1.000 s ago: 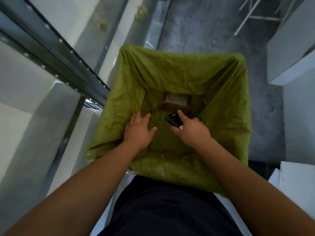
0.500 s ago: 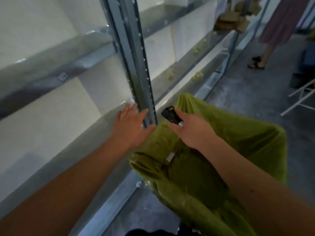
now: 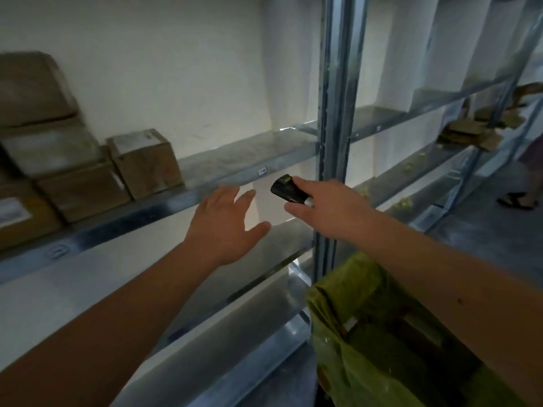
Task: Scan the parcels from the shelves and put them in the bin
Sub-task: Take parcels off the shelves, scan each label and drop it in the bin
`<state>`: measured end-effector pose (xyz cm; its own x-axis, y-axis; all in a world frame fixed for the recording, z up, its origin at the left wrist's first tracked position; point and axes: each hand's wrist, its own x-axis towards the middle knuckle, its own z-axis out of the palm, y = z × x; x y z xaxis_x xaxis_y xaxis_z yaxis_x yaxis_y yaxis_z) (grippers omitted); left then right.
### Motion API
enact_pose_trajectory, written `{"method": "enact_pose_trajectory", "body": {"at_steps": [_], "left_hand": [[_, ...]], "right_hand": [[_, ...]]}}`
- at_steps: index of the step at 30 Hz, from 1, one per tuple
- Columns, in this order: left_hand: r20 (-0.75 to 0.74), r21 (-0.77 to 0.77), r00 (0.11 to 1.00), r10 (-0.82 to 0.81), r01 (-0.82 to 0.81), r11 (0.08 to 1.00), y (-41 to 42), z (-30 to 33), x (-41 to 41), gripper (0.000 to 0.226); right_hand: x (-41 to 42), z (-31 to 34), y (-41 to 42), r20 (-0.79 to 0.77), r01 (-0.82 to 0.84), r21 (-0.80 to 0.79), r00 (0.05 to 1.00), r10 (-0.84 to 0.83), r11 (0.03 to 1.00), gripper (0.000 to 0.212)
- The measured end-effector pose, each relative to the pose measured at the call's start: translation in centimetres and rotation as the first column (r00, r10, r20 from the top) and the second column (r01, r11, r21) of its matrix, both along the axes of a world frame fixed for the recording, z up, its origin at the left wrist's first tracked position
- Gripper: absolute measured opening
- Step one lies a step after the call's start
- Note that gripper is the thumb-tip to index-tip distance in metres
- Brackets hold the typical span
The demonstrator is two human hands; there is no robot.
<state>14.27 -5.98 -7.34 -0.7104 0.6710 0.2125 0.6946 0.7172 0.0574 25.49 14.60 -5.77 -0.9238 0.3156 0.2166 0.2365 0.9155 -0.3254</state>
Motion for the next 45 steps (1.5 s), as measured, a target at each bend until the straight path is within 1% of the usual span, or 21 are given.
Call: {"method": "enact_pose_trajectory", "body": {"at_steps": [5,8,12,15,18,21,23,29,32,35,39,42,45], "left_hand": [[-0.035,0.009,0.997,0.066,-0.066,0.998,-5.6,2.1,0.4,0.082],[-0.049,0.049,0.992,0.112,-0.110,0.993,-8.3,3.8,0.1,0.083],[-0.073,0.097,0.980,0.187,-0.180,0.979,-10.7,6.2,-1.1,0.087],[-0.072,0.099,0.967,0.246,-0.239,0.966,-11.3,7.6,-2.0,0.087],[-0.094,0.099,0.950,0.297,-0.288,0.953,-11.2,8.8,-2.8,0.091],[-0.094,0.103,0.934,0.345,-0.335,0.936,-10.7,9.8,-3.7,0.096],[-0.086,0.114,0.925,0.370,-0.359,0.926,-10.1,10.3,-4.5,0.097],[0.003,0.118,0.895,0.446,-0.443,0.889,-7.4,10.9,-7.1,0.095],[0.085,0.113,0.847,0.525,-0.532,0.839,-6.4,10.5,-8.7,0.097],[0.108,0.101,0.793,0.599,-0.609,0.787,-5.3,10.3,-9.9,0.090],[0.107,0.078,0.784,0.611,-0.619,0.781,-3.6,10.7,-10.6,0.074],[0.076,0.092,0.771,0.633,-0.637,0.765,-3.1,11.9,-10.7,0.068],[0.135,0.106,0.750,0.648,-0.661,0.743,-3.1,12.6,-11.3,0.061]], "right_hand": [[-1.1,1.5,-4.2,-0.063,-0.077,-0.049,0.995,0.074,0.996,0.068],[-1.8,2.7,-6.6,-0.108,-0.139,-0.070,0.985,0.131,0.988,0.063],[-3.9,4.4,-8.4,-0.116,-0.188,-0.045,0.977,0.181,0.981,0.068],[-6.3,5.6,-8.9,-0.126,-0.206,-0.042,0.972,0.199,0.978,0.068],[-9.0,6.9,-8.5,-0.128,-0.232,-0.014,0.965,0.229,0.973,0.066],[-11.4,8.3,-7.9,-0.113,-0.283,0.037,0.952,0.286,0.958,0.059],[-12.8,9.1,-7.5,-0.110,-0.303,0.045,0.945,0.307,0.952,0.059],[-17.0,9.4,-6.1,-0.092,-0.380,0.081,0.918,0.387,0.921,0.061],[-19.1,9.4,-5.2,-0.079,-0.406,0.064,0.908,0.410,0.912,0.060],[-20.9,9.4,-4.0,-0.069,-0.435,0.067,0.896,0.440,0.898,0.057],[-22.6,9.1,-2.7,-0.057,-0.456,0.045,0.887,0.458,0.889,0.057],[-23.5,8.8,-2.0,-0.053,-0.462,0.016,0.885,0.462,0.887,0.062],[-24.2,8.7,-1.6,-0.043,-0.467,0.015,0.883,0.467,0.884,0.065]]}}
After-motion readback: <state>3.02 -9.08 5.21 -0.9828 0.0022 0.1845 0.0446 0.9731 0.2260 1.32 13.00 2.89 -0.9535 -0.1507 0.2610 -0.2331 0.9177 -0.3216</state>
